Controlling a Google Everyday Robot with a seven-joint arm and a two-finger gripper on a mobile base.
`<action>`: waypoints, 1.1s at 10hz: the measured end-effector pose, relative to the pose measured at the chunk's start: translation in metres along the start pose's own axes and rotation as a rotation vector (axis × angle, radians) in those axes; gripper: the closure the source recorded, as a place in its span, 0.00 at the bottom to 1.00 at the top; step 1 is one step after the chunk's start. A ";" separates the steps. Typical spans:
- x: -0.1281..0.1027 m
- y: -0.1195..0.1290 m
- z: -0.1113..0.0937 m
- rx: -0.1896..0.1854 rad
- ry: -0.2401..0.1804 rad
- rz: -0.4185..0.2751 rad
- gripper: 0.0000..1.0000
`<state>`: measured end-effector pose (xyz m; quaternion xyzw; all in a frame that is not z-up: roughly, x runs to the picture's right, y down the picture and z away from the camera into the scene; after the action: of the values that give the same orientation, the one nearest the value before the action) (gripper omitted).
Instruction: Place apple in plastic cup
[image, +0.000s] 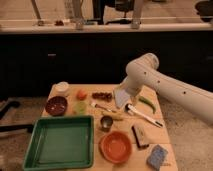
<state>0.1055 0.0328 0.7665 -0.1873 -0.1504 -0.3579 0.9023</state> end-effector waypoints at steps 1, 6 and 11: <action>-0.005 -0.015 0.004 0.006 -0.001 -0.032 0.20; -0.017 -0.068 0.030 -0.005 -0.015 -0.124 0.20; -0.038 -0.109 0.059 -0.045 -0.031 -0.185 0.20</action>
<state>-0.0062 0.0080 0.8286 -0.1984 -0.1729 -0.4400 0.8586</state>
